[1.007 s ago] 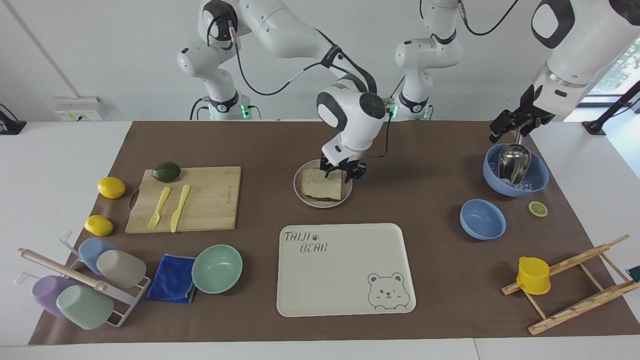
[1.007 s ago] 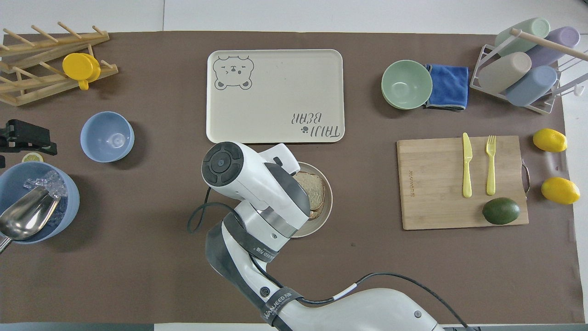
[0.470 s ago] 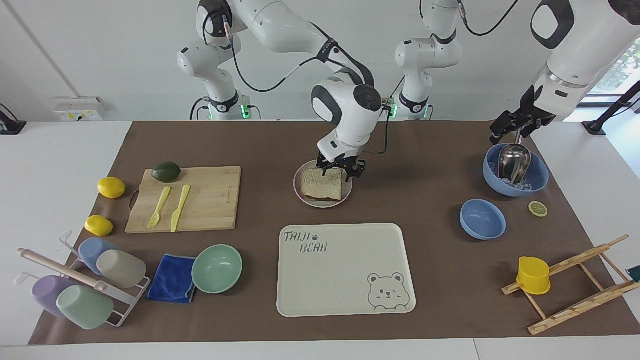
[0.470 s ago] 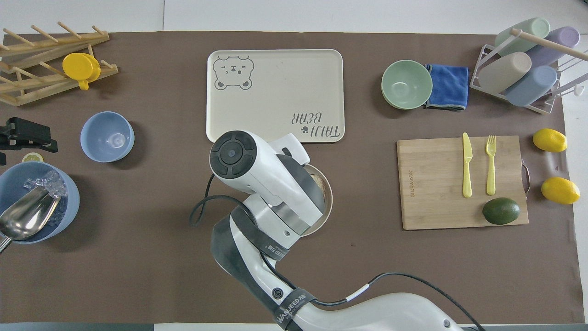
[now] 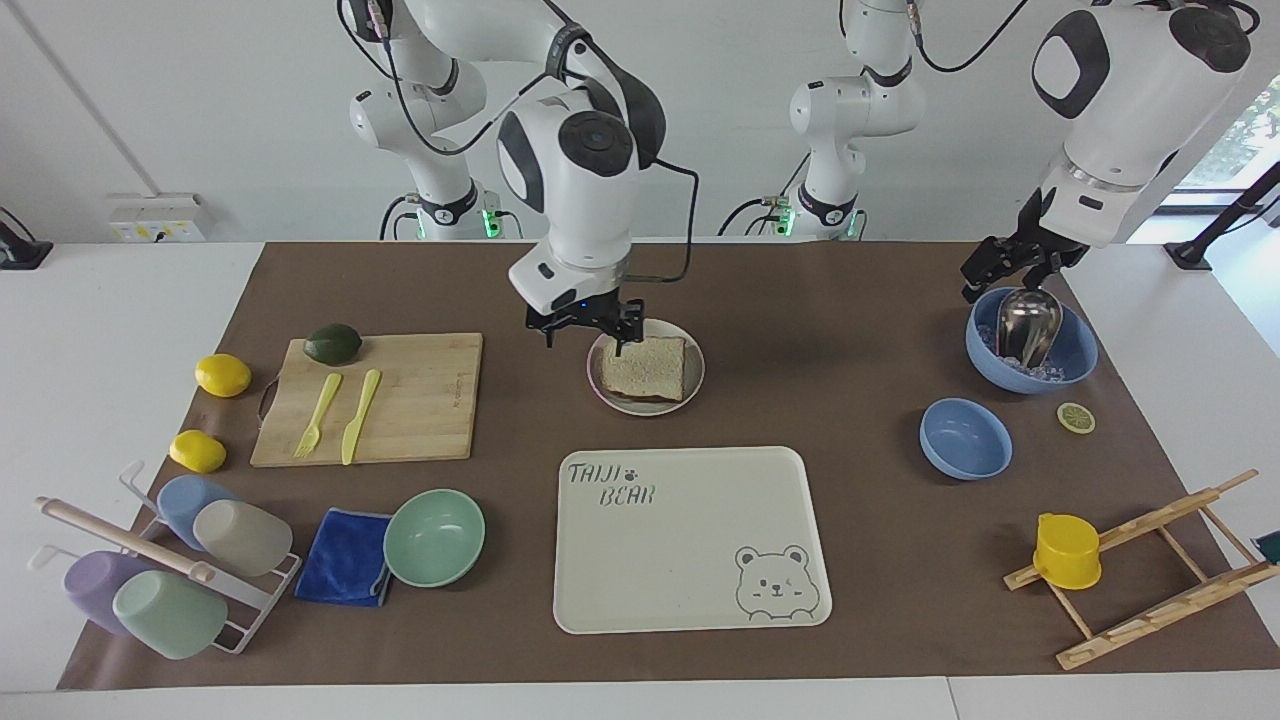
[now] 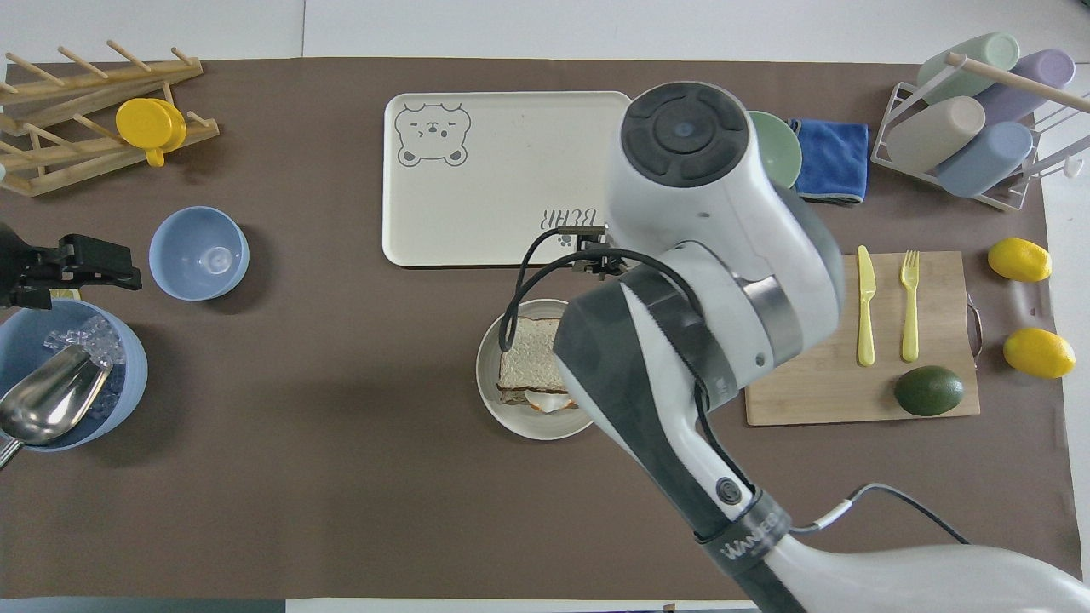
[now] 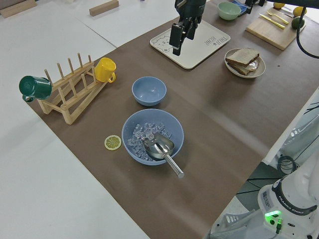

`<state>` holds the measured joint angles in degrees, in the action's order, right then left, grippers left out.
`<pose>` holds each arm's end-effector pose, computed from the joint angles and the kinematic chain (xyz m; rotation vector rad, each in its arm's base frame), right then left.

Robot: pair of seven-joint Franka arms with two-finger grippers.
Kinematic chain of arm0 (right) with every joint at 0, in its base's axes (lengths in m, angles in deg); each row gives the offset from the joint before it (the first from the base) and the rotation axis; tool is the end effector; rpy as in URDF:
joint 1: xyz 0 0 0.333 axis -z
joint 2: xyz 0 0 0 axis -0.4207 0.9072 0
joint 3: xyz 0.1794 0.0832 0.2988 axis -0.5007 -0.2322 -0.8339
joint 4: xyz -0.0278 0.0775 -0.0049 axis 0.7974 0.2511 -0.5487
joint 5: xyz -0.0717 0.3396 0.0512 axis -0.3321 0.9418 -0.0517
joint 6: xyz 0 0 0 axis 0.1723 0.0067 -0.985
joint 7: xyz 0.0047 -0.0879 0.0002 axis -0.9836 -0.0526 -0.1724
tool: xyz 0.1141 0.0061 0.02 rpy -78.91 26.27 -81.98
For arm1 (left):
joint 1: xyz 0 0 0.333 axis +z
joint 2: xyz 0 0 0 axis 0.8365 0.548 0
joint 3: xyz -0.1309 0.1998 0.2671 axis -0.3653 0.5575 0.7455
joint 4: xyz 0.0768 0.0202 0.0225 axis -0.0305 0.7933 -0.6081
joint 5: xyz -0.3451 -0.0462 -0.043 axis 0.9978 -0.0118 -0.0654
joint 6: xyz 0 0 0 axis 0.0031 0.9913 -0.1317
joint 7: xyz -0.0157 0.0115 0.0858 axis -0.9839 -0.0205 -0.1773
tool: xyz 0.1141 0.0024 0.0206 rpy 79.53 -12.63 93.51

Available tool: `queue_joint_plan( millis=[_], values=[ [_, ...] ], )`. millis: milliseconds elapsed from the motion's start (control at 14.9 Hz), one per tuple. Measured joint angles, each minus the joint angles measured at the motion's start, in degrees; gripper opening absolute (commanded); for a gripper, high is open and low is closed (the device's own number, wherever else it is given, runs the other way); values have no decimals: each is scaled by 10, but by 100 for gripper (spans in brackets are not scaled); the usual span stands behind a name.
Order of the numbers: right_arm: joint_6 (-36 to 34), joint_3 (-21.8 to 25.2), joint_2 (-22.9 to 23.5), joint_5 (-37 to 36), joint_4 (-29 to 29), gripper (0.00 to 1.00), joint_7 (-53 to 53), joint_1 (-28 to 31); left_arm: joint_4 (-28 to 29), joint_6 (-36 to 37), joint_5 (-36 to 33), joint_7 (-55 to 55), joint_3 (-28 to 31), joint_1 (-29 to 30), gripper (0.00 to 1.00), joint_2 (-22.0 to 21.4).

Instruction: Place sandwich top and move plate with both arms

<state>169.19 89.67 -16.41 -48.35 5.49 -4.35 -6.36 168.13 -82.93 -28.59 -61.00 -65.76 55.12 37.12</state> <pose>0.5493 0.2683 0.5440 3.0501 -0.1454 -0.0851 0.4875 -0.0157 0.6116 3.1137 0.1929 -0.0373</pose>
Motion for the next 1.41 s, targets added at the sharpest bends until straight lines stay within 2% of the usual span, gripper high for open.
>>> queue_joint_plan(
  millis=[201, 537, 805, 940, 1141, 1409],
  values=[
    [-27, 0, -28, 19, 0, 100, 81, 62, 22, -16, 0, 0, -4, -35, 100, -4],
    [-98, 2, -89, 42, 0, 100, 158, 166, 75, -65, 4, 1, -6, -96, 100, -5],
    [-168, 4, -130, 43, -1, 100, 234, 215, 136, -143, 30, 20, -8, -159, 100, -2],
    [-189, 4, -138, 43, -2, 100, 266, 235, 160, -193, 31, 51, -8, -199, 100, 14],
    [-209, 5, -150, 43, -13, 100, 299, 249, 170, -252, 31, 76, -9, -251, 100, 59],
    [-210, 5, -160, 42, -31, 100, 320, 253, 177, -313, 38, 78, -9, -272, 100, 104]
  ],
)
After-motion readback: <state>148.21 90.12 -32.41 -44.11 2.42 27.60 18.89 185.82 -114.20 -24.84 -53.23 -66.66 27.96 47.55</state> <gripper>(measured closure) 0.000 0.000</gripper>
